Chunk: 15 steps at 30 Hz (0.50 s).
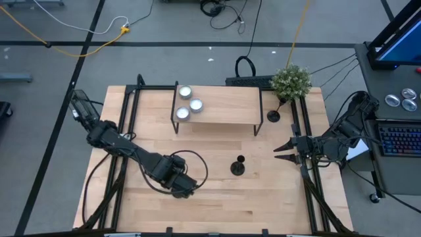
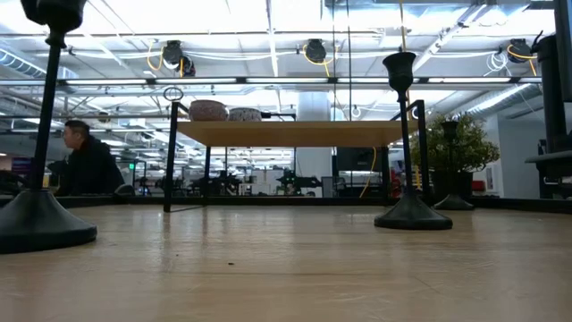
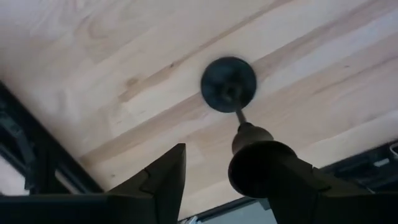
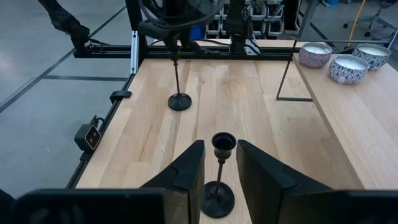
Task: Pick & Place candle stick holders
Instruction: Put the bottom candle holder on the shelf
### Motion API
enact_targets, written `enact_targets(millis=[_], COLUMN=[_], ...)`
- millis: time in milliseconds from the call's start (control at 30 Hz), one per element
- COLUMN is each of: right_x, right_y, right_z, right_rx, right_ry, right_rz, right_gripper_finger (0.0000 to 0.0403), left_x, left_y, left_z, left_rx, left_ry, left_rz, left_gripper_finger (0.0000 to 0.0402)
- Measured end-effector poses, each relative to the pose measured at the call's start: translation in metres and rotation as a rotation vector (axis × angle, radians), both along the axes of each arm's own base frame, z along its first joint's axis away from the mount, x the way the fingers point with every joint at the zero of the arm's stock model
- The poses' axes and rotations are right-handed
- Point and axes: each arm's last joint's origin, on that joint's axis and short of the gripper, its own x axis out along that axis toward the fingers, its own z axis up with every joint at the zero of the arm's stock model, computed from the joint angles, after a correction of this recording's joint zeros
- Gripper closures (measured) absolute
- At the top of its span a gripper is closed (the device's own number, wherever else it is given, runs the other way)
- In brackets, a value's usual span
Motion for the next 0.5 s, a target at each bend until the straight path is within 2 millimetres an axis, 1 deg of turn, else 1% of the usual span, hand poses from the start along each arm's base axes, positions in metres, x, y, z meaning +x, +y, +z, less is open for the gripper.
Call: enact_targets(millis=[67, 133, 433, 500], right_x=[0.0, 0.0, 0.0, 0.0], right_y=[0.0, 0.0, 0.0, 0.0], right_z=[0.0, 0.0, 0.0, 0.0], right_rx=[0.0, 0.0, -0.002, -0.002], right_ry=[0.0, 0.0, 0.0, -0.001], right_rz=[0.001, 0.0, 0.001, 0.001], right_gripper_finger=[0.0314, 0.0314, 0.0314, 0.0314], left_x=[0.002, 0.003, 0.012, 0.014], left_y=[0.001, 0.002, 0.003, 0.002], left_z=[-0.001, -0.003, -0.003, -0.004], left_rx=[-0.001, 0.005, 0.052, 0.052], left_ry=[-0.001, -0.001, -0.107, -0.112], left_rz=[-0.01, -0.022, -0.081, -0.091], left_gripper_finger=[0.0222, 0.0246, 0.0377, 0.0388])
